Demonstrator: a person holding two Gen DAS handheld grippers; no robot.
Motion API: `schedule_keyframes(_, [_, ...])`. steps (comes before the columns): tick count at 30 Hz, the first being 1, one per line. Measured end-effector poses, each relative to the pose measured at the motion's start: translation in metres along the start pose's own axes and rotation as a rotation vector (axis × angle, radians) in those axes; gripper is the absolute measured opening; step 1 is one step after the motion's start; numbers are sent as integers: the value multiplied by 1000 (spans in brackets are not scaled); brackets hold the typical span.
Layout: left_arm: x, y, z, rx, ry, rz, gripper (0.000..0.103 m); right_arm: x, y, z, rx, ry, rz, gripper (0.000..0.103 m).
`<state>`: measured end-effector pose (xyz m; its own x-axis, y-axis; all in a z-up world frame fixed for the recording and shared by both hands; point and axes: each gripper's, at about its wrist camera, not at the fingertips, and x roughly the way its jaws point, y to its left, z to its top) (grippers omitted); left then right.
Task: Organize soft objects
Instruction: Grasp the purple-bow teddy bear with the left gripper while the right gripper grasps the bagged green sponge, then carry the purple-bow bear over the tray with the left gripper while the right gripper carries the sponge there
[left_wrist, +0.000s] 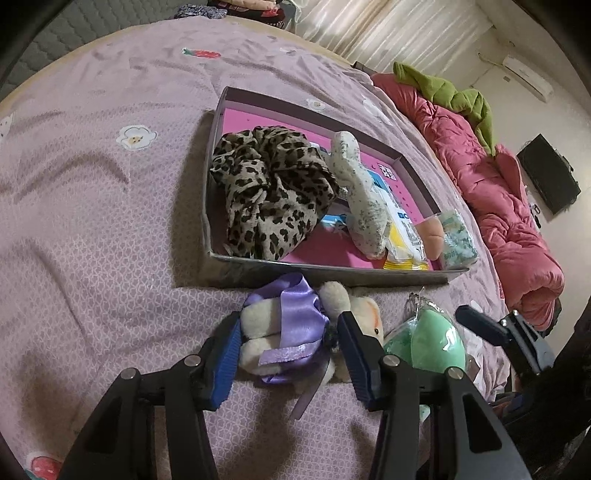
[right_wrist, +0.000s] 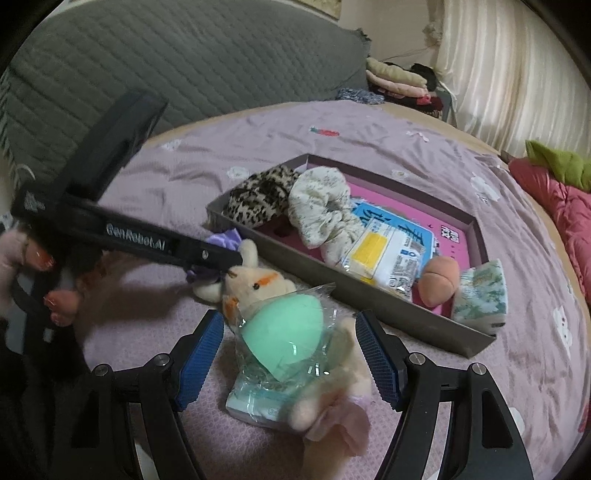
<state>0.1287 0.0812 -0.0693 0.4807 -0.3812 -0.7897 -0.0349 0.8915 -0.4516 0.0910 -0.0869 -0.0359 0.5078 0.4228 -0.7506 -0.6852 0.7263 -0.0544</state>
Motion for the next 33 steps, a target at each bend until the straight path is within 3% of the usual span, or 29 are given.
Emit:
schedule_keyframes(10, [0, 0, -1, -18, -5, 7, 49, 23, 13, 3, -112, 37, -89, 75])
schedule_keyframes(13, [-2, 0, -1, -25, -14, 2, 46, 26, 13, 3, -123, 42, -87, 67])
schedule_keyframes(14, [-3, 0, 0, -27, -19, 2, 33, 26, 12, 3, -123, 41, -85, 66])
schedule_keyframes(18, [-11, 4, 3, -52, -39, -25, 25, 26, 8, 4, -104, 38, -68, 62])
schedule_keyframes(28, [-15, 0, 4, -45, -44, -64, 22, 23, -2, 7, -51, 24, -57, 59])
schedule_keyframes(33, [-10, 2, 4, -83, -16, -142, 22, 23, -7, 9, -36, 22, -42, 59])
